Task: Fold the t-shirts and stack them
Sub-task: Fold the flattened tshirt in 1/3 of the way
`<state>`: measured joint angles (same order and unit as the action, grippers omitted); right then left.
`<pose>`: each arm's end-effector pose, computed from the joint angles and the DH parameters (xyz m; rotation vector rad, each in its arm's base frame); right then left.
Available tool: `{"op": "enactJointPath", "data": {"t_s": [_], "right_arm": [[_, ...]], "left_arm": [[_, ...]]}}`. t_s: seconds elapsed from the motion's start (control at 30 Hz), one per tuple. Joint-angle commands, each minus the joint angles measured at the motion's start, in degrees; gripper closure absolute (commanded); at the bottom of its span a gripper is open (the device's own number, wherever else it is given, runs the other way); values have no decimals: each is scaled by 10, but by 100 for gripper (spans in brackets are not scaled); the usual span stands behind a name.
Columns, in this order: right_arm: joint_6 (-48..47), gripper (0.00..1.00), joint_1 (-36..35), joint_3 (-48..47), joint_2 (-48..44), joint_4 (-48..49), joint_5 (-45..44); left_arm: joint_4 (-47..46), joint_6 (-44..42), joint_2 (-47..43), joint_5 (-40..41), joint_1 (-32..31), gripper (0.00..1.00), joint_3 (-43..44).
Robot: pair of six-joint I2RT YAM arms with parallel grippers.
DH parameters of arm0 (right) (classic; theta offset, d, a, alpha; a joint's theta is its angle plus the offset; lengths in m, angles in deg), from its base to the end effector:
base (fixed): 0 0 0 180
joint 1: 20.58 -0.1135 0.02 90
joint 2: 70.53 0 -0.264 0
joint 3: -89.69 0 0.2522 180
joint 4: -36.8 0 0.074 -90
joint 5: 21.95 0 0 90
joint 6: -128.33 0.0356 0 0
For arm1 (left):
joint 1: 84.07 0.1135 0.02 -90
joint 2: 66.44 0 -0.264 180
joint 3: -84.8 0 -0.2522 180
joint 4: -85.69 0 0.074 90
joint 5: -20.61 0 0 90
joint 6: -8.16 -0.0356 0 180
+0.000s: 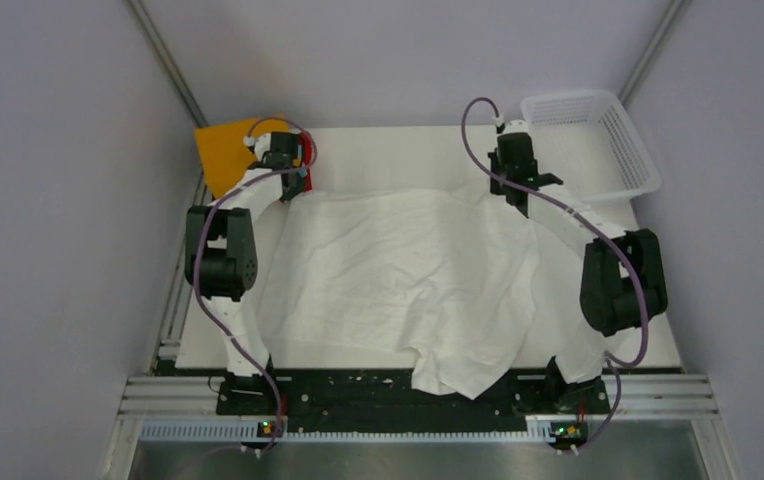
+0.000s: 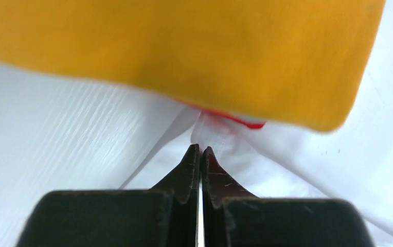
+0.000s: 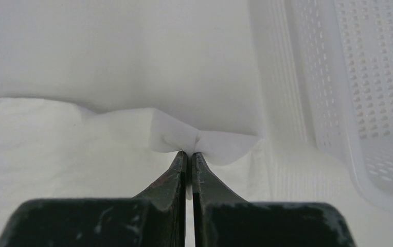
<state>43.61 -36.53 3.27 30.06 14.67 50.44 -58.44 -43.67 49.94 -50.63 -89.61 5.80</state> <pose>0.3876 0.0996 0.2474 -0.0323 2.1729 -0.1278 0.4469 -0.0318 0.1991 -0.8074 2.2625 0.0537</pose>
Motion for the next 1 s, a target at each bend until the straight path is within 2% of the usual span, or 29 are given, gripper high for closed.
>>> {"op": "enactJointPath", "data": {"t_s": [0.0,0.27,0.37,0.53,0.73,0.97], "right_arm": [[56,100,1,41,-120,-82,71],[100,100,-7,132,-268,-162,141],[113,100,-27,155,-312,-195,141],[141,100,-59,201,-391,-244,112],[200,100,-69,258,-474,-304,83],[241,100,-73,349,-539,-327,146]], "left_arm": [[-28,-8,-96,-17,4,100,-55],[0,-8,-156,-4,5,100,-115],[13,-8,-173,-2,5,100,-134],[50,0,-199,53,5,100,-164],[72,-2,-213,65,6,100,-178],[93,4,-208,72,6,100,-190]]}}
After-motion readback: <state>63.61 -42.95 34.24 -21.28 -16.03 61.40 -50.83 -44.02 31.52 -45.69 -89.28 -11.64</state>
